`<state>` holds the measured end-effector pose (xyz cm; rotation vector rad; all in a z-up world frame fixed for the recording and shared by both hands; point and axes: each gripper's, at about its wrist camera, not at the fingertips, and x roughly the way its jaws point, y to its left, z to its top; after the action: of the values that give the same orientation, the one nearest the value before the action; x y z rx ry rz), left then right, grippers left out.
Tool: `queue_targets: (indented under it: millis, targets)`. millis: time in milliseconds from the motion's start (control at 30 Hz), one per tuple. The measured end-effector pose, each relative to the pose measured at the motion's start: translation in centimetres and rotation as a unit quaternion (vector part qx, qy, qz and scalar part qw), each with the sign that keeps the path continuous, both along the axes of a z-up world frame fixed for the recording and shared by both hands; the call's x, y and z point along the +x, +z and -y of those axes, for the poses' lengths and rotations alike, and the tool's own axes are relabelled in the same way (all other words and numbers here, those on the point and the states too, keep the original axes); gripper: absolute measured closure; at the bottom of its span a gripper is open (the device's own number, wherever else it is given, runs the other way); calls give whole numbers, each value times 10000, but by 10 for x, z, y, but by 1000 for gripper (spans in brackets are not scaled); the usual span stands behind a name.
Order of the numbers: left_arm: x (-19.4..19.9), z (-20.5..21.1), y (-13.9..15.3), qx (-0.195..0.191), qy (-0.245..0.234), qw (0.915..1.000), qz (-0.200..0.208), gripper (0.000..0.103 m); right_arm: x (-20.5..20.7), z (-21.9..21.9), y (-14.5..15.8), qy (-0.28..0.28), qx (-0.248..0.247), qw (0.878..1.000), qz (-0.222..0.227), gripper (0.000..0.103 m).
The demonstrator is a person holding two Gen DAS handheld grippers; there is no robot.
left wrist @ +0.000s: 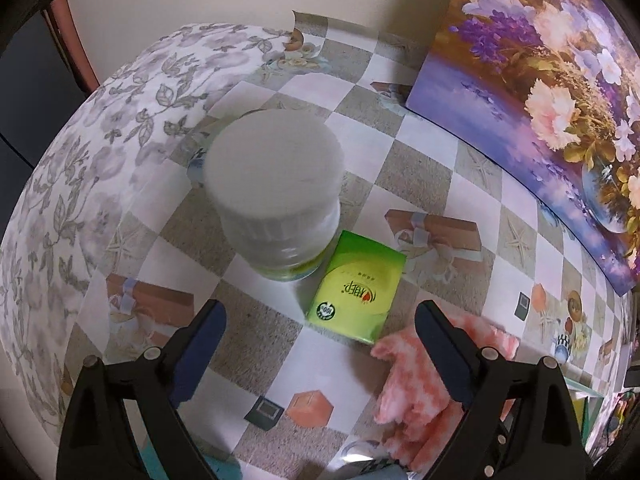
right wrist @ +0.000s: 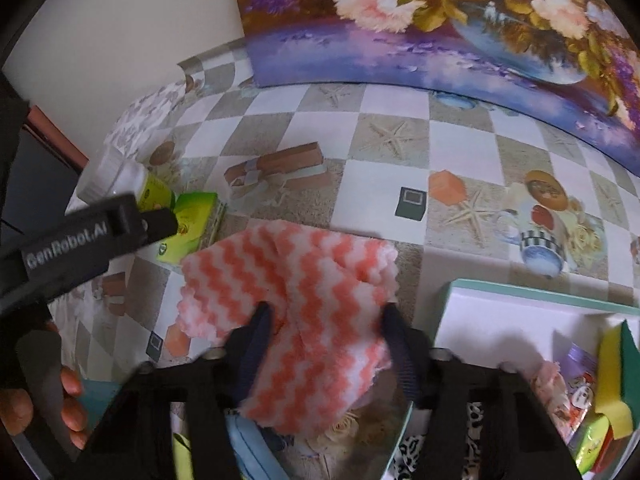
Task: Organize soft objects
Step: 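Move both open tools back toward the pink-white zigzag towel, then grasp the zigzag towel with the right tool while the left tool grasps the green tissue pack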
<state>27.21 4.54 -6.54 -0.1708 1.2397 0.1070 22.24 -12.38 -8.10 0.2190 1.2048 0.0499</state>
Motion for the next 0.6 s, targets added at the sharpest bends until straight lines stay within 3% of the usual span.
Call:
queue_targets:
  millis: [67,233,333,600]
  targets:
    - [2,2,-3,-6,-24,10000,-18,8,1,1,-4,-19,66,10000,0,61]
    - [7,5,-11,-50,-11,10000,-55,8,2,4,-5,-10,114,9999,66,89]
    - [10,5,-16,-12,5,10000,-95,8,3,7,-3,-30,72,9999,137,94]
    - [16,10,-31,77,-32,9999,-139,10,3,21,4,-198,46,9995,254,95]
